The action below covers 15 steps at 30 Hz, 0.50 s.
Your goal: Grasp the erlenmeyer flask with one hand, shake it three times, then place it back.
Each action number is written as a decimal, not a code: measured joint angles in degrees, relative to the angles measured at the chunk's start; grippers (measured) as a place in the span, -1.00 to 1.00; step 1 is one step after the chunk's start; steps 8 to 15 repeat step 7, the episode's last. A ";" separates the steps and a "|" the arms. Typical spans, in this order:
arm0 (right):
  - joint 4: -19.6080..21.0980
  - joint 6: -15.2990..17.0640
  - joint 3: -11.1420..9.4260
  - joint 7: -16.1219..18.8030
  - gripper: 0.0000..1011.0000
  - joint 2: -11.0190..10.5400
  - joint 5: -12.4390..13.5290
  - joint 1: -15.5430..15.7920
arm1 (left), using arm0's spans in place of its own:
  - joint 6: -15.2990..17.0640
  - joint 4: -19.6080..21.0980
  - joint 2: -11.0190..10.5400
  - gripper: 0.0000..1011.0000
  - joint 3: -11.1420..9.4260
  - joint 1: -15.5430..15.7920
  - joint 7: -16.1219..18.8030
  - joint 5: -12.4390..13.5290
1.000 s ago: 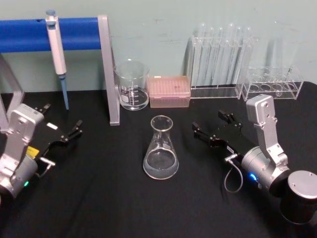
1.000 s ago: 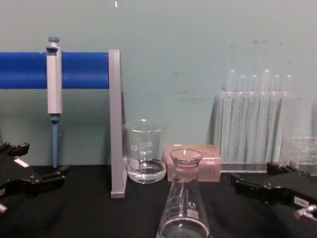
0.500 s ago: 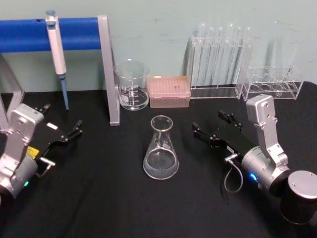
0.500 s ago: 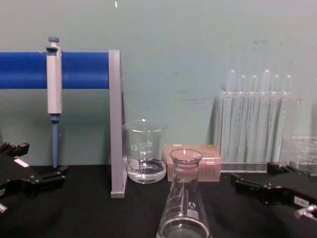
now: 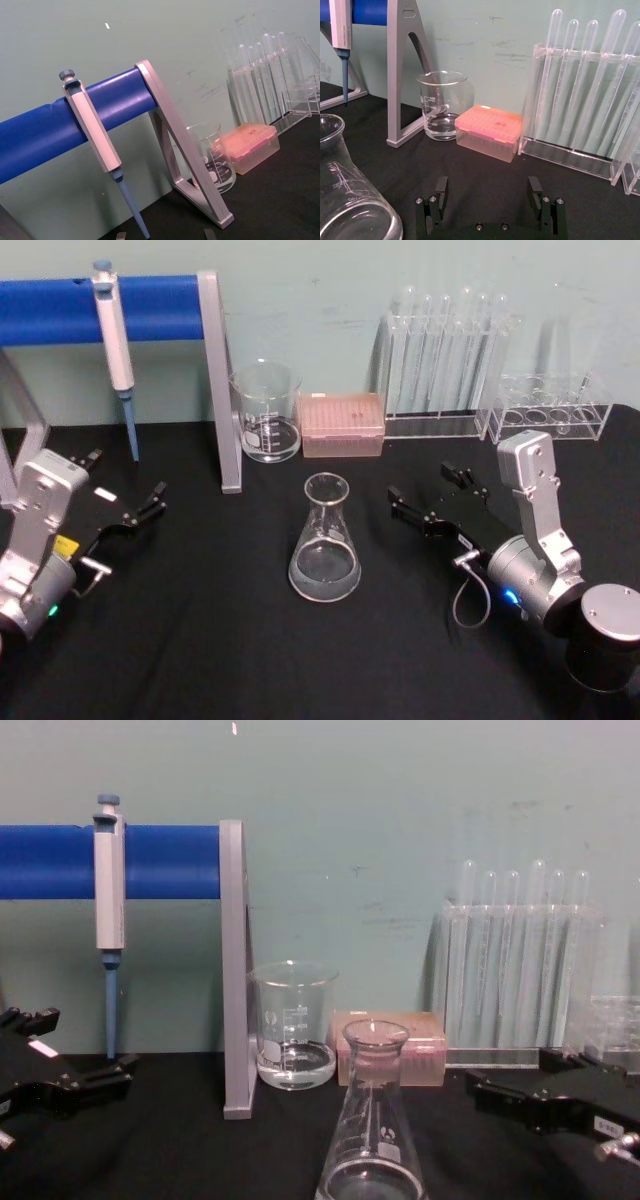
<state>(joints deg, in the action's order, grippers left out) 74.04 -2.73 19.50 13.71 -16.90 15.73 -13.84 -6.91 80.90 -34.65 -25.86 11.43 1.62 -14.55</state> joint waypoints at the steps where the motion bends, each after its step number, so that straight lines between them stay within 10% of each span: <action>1: 0.00 0.00 0.00 0.00 0.98 0.00 0.00 0.00 | 0.00 0.00 0.00 0.98 0.00 0.00 0.00 0.00; 15: 0.00 0.00 0.00 0.00 0.98 0.00 0.00 0.00 | 0.00 0.00 0.00 0.98 0.00 0.00 0.00 0.00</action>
